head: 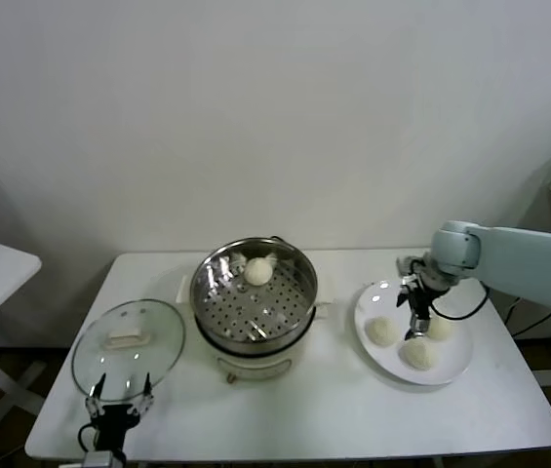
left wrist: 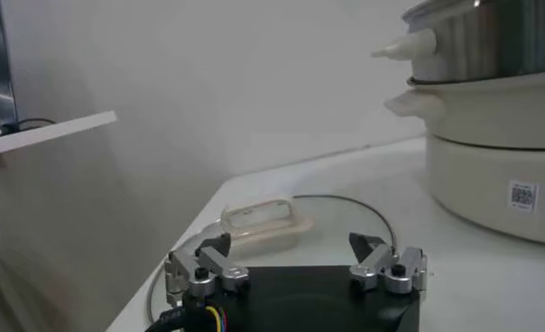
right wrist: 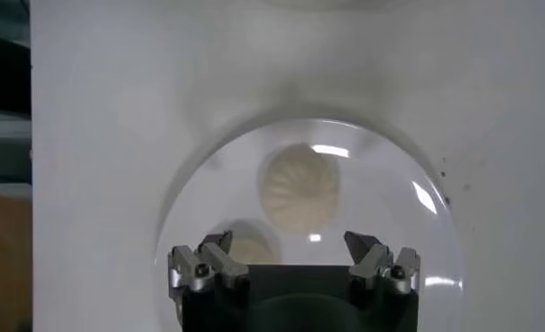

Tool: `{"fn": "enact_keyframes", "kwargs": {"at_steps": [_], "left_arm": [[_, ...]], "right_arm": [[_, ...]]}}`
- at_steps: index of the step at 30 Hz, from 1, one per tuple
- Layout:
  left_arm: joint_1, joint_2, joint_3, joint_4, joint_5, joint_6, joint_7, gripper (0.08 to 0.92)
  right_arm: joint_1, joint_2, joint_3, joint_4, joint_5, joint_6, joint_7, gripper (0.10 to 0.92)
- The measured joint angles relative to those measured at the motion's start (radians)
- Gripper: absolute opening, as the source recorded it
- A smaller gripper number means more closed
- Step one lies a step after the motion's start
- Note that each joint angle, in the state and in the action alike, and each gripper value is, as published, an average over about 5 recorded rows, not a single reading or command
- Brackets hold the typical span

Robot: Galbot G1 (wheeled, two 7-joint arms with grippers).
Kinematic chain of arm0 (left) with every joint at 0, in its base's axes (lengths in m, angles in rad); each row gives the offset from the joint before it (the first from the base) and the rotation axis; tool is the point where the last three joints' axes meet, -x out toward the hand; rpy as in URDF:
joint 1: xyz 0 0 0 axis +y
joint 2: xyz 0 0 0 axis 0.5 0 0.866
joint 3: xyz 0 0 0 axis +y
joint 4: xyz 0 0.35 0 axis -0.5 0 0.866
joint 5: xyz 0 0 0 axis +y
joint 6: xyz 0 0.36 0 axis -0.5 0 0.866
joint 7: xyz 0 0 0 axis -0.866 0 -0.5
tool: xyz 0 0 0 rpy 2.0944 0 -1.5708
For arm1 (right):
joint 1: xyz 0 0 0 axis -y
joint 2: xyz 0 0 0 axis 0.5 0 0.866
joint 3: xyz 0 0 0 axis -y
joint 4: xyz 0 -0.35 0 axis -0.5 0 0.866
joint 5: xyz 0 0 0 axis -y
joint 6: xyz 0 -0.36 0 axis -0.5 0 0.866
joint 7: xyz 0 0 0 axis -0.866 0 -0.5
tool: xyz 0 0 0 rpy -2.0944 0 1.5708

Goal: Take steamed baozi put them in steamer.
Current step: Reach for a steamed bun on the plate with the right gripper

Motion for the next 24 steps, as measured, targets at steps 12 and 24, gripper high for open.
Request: {"fn": "enact_keyframes", "kwargs": {"at_steps": [12,24], "left_arm": [[0.001,0.004,-0.001,0.006,0.001,-0.002,0.001,0.823],[0.002,0.003,-0.004,0.007,0.002,-0.001,0.001,0.823]], "right_arm": [[-0.107,0.061,0.076,-0.071,-0.092,-0.005,0.022,0.823],[-0.154,0.079,0.119,-0.095,-0.127,-0.009,0.030,0.780]]}}
